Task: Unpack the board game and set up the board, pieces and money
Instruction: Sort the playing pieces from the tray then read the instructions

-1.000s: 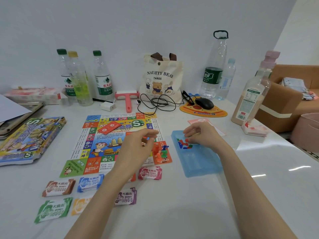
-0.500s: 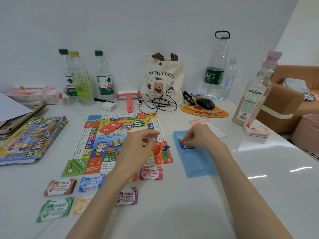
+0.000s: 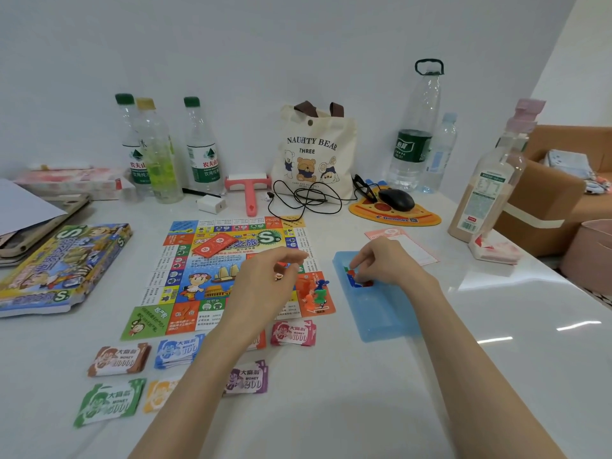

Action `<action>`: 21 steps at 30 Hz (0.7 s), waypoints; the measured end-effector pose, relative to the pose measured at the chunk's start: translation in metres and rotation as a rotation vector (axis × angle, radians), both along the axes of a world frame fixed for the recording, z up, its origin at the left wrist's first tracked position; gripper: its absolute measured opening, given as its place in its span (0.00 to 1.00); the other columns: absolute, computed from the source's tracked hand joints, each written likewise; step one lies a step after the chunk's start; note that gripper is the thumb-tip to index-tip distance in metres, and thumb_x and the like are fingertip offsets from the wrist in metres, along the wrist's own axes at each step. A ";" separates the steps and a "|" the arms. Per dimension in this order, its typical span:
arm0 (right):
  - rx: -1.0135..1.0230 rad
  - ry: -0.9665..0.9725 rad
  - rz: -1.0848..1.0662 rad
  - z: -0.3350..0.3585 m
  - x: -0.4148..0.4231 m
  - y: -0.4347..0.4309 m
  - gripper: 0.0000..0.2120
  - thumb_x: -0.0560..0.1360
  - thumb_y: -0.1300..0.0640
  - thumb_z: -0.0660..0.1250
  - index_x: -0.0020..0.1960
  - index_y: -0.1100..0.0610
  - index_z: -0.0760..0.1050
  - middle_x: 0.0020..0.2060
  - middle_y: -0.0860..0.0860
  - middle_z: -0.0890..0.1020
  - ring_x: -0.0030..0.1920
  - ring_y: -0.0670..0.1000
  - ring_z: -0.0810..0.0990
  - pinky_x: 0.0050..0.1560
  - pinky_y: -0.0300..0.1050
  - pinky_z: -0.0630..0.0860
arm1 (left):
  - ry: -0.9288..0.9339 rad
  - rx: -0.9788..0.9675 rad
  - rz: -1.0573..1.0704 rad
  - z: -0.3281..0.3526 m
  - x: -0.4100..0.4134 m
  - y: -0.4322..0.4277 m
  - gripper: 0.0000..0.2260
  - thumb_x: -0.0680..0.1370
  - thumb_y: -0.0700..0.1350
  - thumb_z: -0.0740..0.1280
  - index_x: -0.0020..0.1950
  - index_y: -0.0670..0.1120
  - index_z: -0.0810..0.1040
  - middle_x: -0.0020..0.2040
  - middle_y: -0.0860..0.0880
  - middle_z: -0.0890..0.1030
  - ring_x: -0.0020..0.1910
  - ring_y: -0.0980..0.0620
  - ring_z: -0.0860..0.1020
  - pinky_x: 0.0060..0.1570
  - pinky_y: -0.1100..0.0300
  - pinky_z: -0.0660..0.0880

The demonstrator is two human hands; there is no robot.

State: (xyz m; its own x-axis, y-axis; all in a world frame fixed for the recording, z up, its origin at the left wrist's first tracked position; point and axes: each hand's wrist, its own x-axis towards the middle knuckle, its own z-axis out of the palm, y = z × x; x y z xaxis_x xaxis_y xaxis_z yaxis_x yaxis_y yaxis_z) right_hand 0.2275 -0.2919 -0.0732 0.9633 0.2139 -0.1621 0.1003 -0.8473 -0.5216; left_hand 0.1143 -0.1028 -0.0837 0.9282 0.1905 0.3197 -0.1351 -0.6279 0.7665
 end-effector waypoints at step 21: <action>-0.087 -0.059 0.054 0.000 0.001 0.000 0.06 0.72 0.61 0.73 0.49 0.56 0.84 0.43 0.51 0.85 0.44 0.49 0.81 0.42 0.37 0.76 | -0.006 -0.003 -0.009 0.000 -0.003 -0.002 0.11 0.79 0.40 0.63 0.56 0.52 0.82 0.48 0.61 0.80 0.43 0.69 0.75 0.40 0.78 0.69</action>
